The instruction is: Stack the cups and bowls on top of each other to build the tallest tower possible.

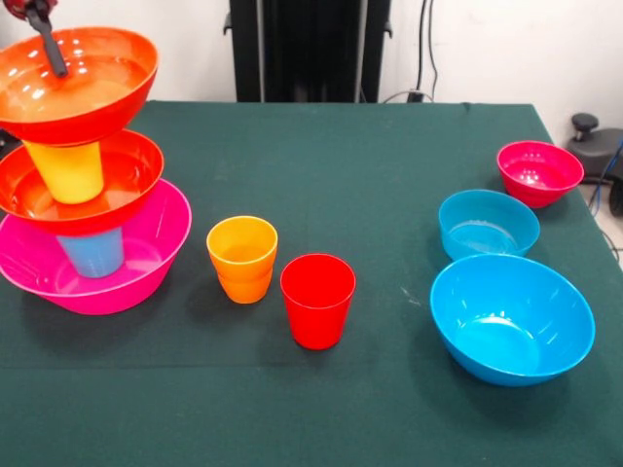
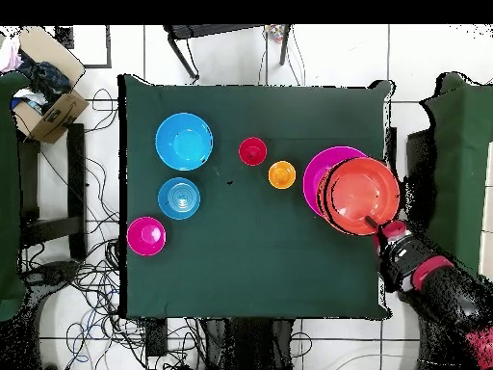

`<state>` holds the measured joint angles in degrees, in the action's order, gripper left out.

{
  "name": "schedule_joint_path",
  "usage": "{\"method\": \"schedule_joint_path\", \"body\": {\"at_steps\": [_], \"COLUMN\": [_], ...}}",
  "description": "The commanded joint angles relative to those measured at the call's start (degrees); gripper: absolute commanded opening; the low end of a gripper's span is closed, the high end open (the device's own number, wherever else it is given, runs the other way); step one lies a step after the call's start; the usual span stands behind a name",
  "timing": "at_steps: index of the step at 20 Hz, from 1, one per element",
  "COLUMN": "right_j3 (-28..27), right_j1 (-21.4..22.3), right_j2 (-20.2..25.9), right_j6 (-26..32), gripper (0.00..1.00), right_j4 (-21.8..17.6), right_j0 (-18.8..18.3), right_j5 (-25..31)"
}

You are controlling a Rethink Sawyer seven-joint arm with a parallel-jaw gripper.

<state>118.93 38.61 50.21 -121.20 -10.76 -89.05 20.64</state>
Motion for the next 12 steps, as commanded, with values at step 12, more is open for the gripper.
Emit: {"method": "schedule_joint_path", "body": {"at_steps": [12], "right_j3": [-4.59], "right_j1": [-1.21], "right_j2": [-1.23], "right_j6": [9.45], "gripper": [0.00], "right_j4": [-7.23], "right_j0": [0.06], "right_j5": [9.06]}}
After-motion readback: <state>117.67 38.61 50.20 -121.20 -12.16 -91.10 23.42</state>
